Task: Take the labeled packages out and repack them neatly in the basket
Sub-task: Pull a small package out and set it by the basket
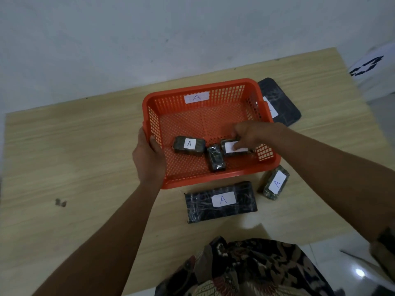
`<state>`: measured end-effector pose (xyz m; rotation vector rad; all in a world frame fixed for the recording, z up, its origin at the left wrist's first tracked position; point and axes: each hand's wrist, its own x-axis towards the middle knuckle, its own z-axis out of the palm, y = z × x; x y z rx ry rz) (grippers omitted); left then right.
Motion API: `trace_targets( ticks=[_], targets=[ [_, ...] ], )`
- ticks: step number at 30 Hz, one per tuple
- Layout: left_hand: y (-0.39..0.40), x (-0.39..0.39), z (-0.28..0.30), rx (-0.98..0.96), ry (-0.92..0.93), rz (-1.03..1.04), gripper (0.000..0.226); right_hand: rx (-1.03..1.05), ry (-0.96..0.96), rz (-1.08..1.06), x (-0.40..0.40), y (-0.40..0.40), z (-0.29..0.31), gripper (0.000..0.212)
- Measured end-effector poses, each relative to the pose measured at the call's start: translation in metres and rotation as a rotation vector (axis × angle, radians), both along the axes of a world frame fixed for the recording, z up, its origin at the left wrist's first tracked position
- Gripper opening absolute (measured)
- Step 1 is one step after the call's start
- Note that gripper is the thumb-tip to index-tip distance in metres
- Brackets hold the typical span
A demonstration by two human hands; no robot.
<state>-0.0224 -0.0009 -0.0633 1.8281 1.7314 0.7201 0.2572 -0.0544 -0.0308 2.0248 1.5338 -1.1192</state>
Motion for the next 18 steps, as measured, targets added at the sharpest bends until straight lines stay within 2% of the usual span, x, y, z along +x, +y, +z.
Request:
trace_targets(
  ticks=[3,7,12,18],
  targets=[
    [-0.002,-0.001,0.001,-0.013,-0.024,0.000,0.032,0.043,0.106,-0.135,-0.004,0.023,0.003,0.047],
    [0.001,0.000,0.001,-0.036,0.002,0.032,0.033,0.212,0.208,-0.210,-0.023,0.063,0.006,0.028],
    [-0.005,0.004,0.006,-0.048,-0.017,0.015,0.035,0.481,0.366,-0.441,-0.055,0.094,-0.001,0.034],
    [-0.003,0.004,0.007,-0.064,-0.016,0.021,0.035,0.512,0.516,-0.577,-0.092,0.110,-0.033,0.027]
  ],
)
